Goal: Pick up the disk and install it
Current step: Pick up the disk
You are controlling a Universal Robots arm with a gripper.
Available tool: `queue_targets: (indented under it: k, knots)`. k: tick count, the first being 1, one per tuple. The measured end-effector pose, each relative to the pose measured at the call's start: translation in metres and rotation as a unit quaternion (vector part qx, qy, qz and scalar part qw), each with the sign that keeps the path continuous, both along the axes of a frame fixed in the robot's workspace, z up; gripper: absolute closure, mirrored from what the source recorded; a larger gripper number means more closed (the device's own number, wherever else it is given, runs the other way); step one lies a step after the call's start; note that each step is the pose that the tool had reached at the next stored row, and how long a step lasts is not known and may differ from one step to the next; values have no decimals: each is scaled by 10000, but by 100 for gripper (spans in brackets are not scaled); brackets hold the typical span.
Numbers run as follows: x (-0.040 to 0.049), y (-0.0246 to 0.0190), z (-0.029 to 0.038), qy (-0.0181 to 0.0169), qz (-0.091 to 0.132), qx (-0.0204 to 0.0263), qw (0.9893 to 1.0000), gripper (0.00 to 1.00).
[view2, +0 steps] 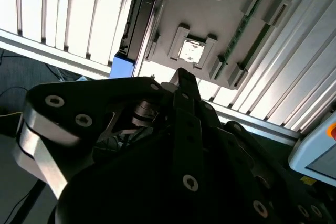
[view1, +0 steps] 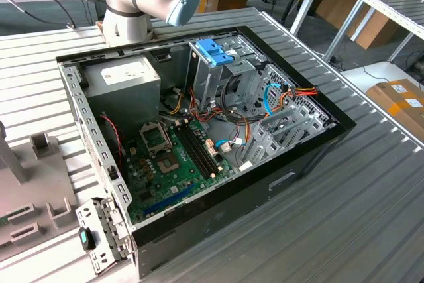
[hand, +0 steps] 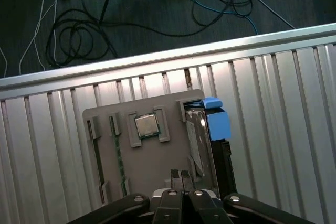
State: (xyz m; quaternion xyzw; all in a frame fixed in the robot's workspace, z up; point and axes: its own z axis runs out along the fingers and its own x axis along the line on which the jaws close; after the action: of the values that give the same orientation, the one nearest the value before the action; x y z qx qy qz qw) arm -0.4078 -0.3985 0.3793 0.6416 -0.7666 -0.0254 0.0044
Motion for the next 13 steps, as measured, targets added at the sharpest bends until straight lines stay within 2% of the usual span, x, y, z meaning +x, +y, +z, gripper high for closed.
queue_targets:
  k: [2,3,4,13]
  knots:
    - [0,0,0,0,0,0,10000,89]
    - [0,0,0,0,0,1,10000,83]
    - [0,0,0,0,0,1,10000,64]
    - [0,0,-1,0,0,2,10000,63]
